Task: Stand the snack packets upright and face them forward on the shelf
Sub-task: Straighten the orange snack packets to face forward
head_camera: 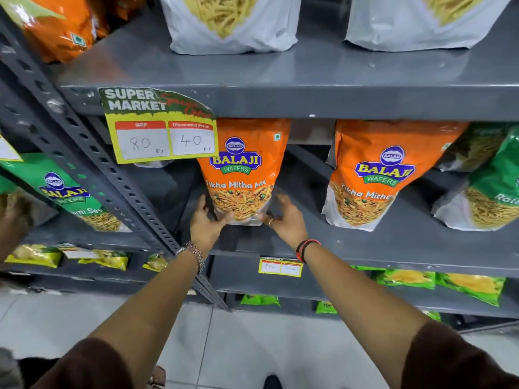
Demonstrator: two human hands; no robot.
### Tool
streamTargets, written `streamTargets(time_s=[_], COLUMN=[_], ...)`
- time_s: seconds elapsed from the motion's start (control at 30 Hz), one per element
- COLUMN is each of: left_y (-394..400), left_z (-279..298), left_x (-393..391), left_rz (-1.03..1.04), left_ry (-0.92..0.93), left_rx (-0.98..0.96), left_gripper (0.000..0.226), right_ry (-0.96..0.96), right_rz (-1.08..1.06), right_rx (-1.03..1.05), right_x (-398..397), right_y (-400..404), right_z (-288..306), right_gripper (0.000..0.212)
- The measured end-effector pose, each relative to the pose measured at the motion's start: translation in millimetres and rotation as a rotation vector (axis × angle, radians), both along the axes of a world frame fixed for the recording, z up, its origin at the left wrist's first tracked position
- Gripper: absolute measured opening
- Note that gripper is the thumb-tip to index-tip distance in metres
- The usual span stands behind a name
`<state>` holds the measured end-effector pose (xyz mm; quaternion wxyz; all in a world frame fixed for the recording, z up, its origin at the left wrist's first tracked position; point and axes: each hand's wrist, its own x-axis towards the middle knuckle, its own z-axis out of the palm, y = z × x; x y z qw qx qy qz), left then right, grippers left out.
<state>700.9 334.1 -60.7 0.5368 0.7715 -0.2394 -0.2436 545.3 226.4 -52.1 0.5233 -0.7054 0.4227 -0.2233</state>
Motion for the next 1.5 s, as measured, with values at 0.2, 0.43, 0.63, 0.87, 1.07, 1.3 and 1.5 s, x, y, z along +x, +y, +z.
streamTargets(time_s=[0.2,0.43,0.63,0.87,1.07,1.3,1.5], left_y=[13.8,-60.6,-119.9,-133.9,-133.7,-128.8,-123.6], left_z=[-21.9,-14.1,20.9,24.6,27.4,35.7,36.1], left_x=[-87.0,-192.7,-213.0,-228.0,-237.3,-238.0,-238.9], left_rz=[0.351,-0.036,-0.258,-0.197,-0.234,-0.235,-0.22], left_ry=[-0.023,0.033,0.025,0.015,0.009,-0.046,-0.095], left_rx=[-0.268,-0.179,-0.145,-0.098,-0.041,0.006,0.079], left_gripper=[0.037,0.041,0.083,0.073,0.073,0.07,0.073], right_ry=[-0.091,-0.109,-0.222,-0.278,-0.256,-0.263,-0.27], right_rz=[-0.174,-0.451,-0.086,-0.113,-0.13,-0.131,-0.131], right_rx=[0.034,0.127,0.186,0.211,0.234,0.271,0.287], right_x=[-99.3,-212.8,-225.8,-225.2,-238.8,-237.0,-236.3], right_y=[-9.7,-67.1,-100.9,-108.1,-111.7,-111.0,-106.1], right_z=[-14.1,-0.6,41.0,48.5,49.7,54.9,53.1], right_gripper=[0.015,0.036,0.096,0.078,0.082,0.08,0.081])
